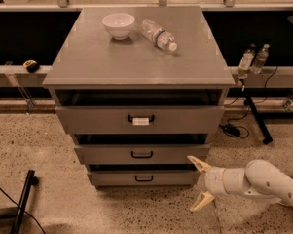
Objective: Open bottom drawer
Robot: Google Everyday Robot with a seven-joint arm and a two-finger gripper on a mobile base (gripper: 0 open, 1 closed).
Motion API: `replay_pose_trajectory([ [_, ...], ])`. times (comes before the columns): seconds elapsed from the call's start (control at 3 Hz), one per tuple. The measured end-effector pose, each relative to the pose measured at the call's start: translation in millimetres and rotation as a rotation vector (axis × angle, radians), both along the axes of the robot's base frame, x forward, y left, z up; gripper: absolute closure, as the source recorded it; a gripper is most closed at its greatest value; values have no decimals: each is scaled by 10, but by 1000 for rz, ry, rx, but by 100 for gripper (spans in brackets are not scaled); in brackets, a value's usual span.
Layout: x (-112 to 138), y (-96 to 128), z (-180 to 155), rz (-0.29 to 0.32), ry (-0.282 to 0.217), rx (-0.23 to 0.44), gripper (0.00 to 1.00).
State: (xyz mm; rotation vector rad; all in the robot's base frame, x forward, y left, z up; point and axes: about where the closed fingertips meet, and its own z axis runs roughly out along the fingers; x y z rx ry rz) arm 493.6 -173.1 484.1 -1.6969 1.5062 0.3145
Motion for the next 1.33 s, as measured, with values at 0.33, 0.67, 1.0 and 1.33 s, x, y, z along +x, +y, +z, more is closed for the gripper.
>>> replay_pose_trajectory([
  [0.33,39,46,-165,35,22,-56,0],
  [0.67,157,39,-723,98,73,-124,0],
  [1.0,250,11,-1267,150,115,-186,0],
  [1.33,283,-68,-1642,168,146,-162,0],
])
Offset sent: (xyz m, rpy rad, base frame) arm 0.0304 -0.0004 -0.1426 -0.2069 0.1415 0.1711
